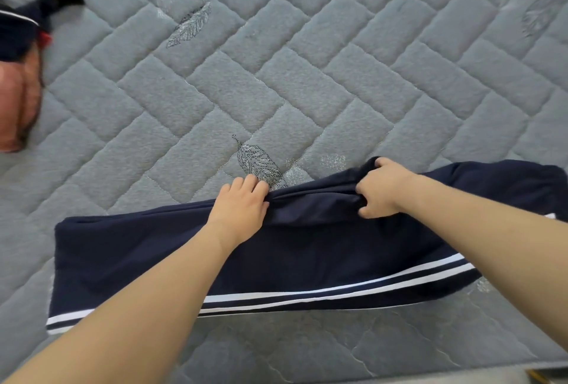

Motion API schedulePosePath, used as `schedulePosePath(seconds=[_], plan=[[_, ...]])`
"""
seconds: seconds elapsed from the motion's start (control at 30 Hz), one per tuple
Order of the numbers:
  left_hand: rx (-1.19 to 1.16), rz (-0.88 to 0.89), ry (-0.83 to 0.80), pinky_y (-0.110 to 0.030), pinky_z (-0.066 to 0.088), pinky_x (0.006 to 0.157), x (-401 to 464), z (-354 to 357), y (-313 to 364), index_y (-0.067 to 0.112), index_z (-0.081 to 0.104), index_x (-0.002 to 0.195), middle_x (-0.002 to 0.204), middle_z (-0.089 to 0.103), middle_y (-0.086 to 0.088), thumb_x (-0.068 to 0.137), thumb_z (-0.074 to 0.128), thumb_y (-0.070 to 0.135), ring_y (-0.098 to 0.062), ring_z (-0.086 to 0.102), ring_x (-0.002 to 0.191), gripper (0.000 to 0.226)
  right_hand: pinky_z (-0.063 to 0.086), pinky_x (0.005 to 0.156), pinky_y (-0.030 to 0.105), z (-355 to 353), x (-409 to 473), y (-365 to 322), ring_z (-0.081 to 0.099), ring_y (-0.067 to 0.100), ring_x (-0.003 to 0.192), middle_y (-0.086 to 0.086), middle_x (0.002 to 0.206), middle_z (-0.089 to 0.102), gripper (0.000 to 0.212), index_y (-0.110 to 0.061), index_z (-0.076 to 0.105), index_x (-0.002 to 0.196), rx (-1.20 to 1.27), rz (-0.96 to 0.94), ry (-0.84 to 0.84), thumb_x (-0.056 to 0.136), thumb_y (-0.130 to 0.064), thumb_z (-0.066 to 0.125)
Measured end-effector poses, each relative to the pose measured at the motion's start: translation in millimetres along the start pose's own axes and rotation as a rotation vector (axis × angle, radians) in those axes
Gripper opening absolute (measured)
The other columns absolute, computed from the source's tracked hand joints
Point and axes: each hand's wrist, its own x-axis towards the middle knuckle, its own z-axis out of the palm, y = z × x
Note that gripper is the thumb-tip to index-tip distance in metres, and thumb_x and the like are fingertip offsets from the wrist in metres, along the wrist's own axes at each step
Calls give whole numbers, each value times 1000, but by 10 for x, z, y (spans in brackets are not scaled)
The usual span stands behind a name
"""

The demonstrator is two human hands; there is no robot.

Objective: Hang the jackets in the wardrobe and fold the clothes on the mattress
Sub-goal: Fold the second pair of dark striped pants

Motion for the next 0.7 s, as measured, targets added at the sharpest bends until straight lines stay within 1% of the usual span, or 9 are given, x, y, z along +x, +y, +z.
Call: schedulePosePath(seconds=[0.07,0.13,0.2,0.23,0.3,0.4,0.5,0.63,0.7], plan=[[36,46,-11,-40,42,71,4,-24,-25,18,53,101,102,55,-4,94,55,25,-30,54,90,10,25,105,36,-124,24,84,59,16,110,-6,112,68,43,-27,65,103,-123,88,-80,89,-61,42],[32,14,-48,-36,36,70,16,-81,-24,19,49,102,104,55,-2,95,48,15,-29,54,93,9,23,106,41,-192,74,203,61,18,108,-5,113,68,50,-27,65,107,-163,187,-8,89,-67,42],[-29,-130,-21,-36,31,66,42,-138,-37,18,44,96,98,55,-5,90,44,4,-31,54,90,15,19,107,47,-222,93,294,60,21,107,-3,111,69,57,-24,63,108,-133,257,118,88,-72,37],[-67,-188,2,-37,30,63,57,-183,-51,16,42,91,92,55,-7,86,46,1,-33,54,84,17,18,108,49,-206,90,318,57,22,110,-3,110,68,62,-23,62,108,-99,256,167,88,-74,32],[-74,-169,67,-38,34,57,63,-206,-60,13,47,83,82,53,-9,83,57,1,-33,52,72,16,14,109,50,-154,48,344,50,20,115,-5,109,67,65,-26,63,105,-8,205,172,91,-72,20],[-99,26,14,-41,44,66,-5,-149,-38,14,55,92,92,56,-5,93,57,20,-31,53,80,6,6,116,51,-79,-11,361,49,15,115,-8,102,65,52,-29,59,92,87,123,62,99,-54,13],[-46,-19,-59,-40,43,73,-66,-89,17,16,57,101,101,58,-3,94,56,31,-29,55,92,17,5,118,52,-39,9,408,52,17,116,-4,104,66,28,-23,50,91,88,155,80,99,-33,25],[52,-132,-40,-38,41,64,-77,-71,36,15,54,82,84,59,-7,79,71,19,-30,55,78,18,12,112,55,-57,52,327,58,25,102,-1,91,60,3,-19,36,93,92,268,159,93,-16,38],[46,-150,-21,-37,36,63,-65,-85,-14,16,48,82,79,61,-7,81,64,10,-30,54,74,17,14,112,54,-118,91,250,58,26,97,-1,83,52,13,-17,35,93,144,345,172,85,-8,41]])
